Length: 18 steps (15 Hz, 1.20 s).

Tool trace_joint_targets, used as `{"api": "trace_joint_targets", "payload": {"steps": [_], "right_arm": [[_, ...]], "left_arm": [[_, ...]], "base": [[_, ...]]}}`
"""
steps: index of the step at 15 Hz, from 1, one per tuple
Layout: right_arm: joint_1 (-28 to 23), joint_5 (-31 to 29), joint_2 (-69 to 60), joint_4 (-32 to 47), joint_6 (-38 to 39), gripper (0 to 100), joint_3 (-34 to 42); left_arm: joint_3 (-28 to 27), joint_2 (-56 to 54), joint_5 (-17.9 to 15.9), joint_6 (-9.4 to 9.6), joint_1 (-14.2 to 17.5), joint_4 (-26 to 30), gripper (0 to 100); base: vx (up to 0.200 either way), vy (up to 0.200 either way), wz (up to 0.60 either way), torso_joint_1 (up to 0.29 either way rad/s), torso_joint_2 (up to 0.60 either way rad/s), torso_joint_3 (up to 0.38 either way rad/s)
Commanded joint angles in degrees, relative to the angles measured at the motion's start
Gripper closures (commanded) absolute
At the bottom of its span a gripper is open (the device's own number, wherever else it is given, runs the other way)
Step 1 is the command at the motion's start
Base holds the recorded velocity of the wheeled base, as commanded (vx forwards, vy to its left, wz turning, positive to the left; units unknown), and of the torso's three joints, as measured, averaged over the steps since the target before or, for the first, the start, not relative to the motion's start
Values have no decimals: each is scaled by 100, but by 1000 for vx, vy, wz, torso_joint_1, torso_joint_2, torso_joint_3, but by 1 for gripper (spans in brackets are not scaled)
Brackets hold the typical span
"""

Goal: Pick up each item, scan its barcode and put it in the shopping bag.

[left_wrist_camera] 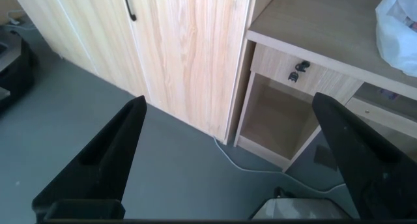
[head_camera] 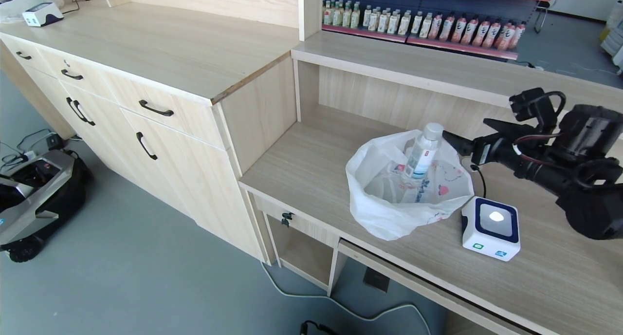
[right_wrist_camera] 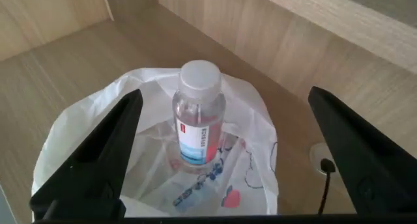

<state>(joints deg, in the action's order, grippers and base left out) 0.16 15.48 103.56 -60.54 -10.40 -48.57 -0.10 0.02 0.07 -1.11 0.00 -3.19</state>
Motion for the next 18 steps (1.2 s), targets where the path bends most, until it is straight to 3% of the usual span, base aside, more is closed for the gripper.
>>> {"api": "trace_joint_targets", "payload": {"steps": [1,3,5,7,9,10,13,18], "right_arm": [[-2108,7,-3729,2951,-296,0,1367],[-3637,-1,-4081,4261,-832,0,1341],[-4428,-247,-4151,4973,-1131,0,1280],[-4551,-1610,-4089,5043,-1096,0,1262],[-4656,-3851,-3747,5298,-1034,0,1253],[-4692,-4176,-3500,5316,-1034,0,1280],[-4815,-4211,-2481,5184,-1061,0,1271],[-4762,-4203,-679,3681,-1720,0,858]], "left_arm": [[1,-2,1,-3,0,3,0],[1,-2,1,-3,0,3,0],[1,-2,1,-3,0,-6,0],[1,-2,1,-3,0,-6,0],[1,-2,1,-3,0,-6,0],[1,-2,1,-3,0,3,0],[1,-2,1,-3,0,-6,0],[1,-2,1,-3,0,-6,0]], "base": [[0,0,0,0,0,0],[0,0,-600,-17,10,12],[0,0,-600,-127,202,98],[0,0,-600,-15,54,14],[0,0,-600,-2,17,10],[0,0,0,0,0,0],[0,0,0,0,0,0],[0,0,0,0,0,0]]}}
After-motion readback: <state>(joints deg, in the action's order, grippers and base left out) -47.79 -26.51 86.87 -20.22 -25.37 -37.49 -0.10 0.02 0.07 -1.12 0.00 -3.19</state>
